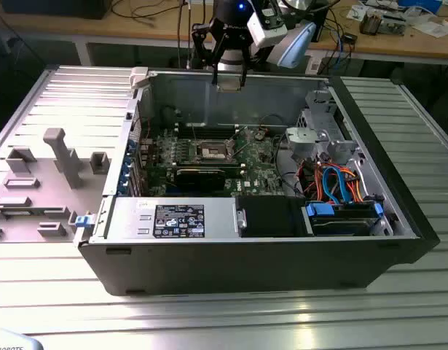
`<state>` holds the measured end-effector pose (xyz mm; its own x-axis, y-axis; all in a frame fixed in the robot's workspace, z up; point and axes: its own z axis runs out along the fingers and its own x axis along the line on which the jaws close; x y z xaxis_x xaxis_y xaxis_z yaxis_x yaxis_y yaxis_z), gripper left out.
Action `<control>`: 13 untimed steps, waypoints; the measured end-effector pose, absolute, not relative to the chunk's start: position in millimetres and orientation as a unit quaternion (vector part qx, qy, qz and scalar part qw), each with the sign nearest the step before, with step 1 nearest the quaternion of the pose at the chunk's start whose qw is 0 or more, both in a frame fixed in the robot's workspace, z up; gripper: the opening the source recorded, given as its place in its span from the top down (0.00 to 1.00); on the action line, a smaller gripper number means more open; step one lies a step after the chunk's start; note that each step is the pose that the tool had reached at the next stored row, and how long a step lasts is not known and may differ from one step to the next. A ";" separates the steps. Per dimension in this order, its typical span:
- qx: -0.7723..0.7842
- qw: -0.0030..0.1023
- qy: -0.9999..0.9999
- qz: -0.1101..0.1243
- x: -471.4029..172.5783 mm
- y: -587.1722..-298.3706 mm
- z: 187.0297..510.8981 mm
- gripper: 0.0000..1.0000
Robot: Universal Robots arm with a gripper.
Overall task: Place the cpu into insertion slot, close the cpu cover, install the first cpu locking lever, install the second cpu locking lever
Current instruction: 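Place the cpu into insertion slot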
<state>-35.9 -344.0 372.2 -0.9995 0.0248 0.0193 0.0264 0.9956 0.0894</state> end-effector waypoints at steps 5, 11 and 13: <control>-0.013 0.009 -0.999 -0.045 -35.9 -344.0 372.2 0.46; -0.013 0.009 -0.999 -0.045 -35.9 -344.0 372.2 0.46; -0.013 0.009 -0.999 -0.045 -35.9 -344.0 372.2 0.46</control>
